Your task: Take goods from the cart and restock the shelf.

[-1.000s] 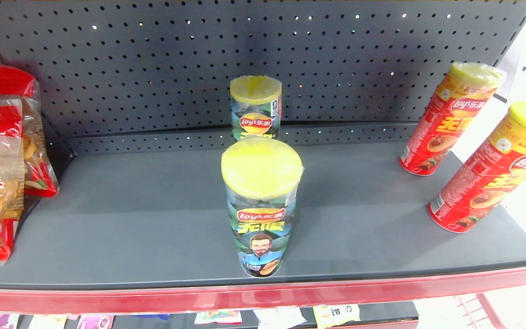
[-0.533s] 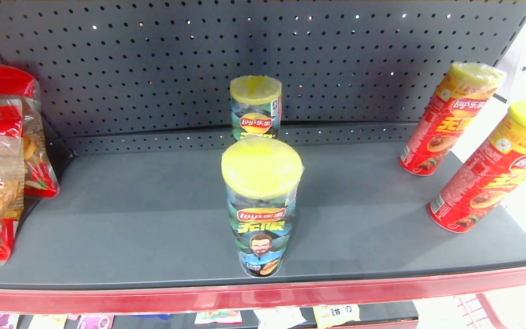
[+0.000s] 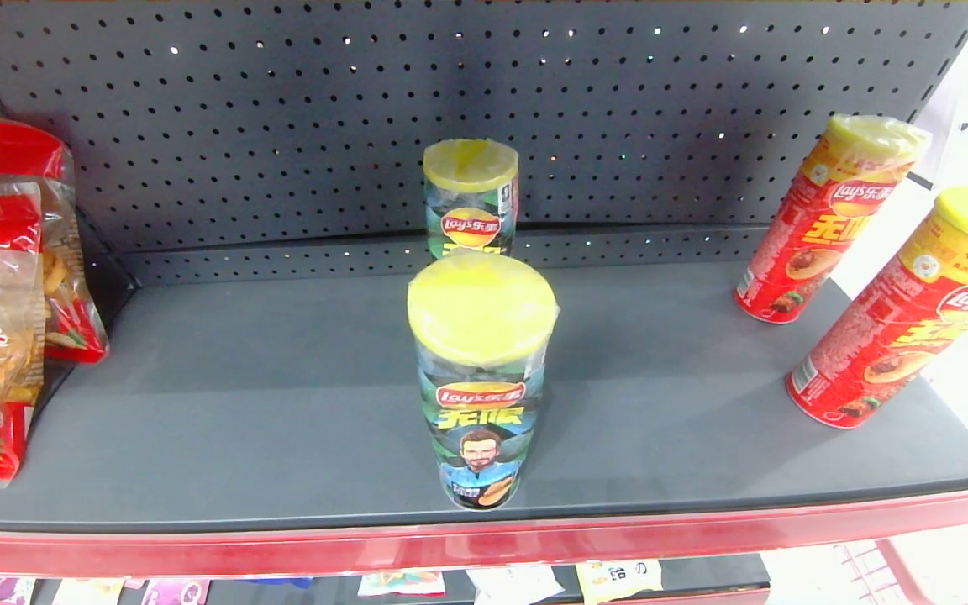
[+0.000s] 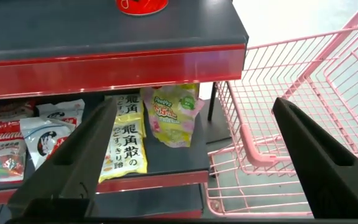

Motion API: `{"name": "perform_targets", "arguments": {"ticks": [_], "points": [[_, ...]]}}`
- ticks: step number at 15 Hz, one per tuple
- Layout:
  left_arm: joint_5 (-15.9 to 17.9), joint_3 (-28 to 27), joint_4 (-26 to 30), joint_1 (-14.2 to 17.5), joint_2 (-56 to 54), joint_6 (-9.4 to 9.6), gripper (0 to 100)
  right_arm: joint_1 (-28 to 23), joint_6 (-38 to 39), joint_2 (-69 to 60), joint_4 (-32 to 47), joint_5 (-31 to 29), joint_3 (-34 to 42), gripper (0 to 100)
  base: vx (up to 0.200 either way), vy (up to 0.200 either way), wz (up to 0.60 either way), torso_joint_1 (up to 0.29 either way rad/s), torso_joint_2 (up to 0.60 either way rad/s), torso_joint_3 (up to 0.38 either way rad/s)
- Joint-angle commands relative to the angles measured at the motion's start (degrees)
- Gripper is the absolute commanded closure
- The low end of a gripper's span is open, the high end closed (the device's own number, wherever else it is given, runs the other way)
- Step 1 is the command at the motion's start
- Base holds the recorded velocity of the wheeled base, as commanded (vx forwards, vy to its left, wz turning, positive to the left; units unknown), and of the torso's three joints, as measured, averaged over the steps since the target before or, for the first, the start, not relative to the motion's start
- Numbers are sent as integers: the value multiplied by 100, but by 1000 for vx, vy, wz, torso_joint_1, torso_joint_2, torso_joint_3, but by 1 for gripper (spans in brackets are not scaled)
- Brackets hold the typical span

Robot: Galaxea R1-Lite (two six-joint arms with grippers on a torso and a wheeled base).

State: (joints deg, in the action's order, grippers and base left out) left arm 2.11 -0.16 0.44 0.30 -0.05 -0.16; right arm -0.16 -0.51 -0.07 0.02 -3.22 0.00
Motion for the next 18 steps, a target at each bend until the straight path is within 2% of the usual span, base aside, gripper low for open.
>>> {"name": "perform_targets", "arguments": {"ticks": [1,18], "points": [[0,7,0,5,5,-2,0,-2,-2,7,6,-3,0,0,0,0,0,0,0,0],[0,7,0,5,5,-2,0,-2,7,7,6,-21,0,0,0,0,0,0,0,0]]}}
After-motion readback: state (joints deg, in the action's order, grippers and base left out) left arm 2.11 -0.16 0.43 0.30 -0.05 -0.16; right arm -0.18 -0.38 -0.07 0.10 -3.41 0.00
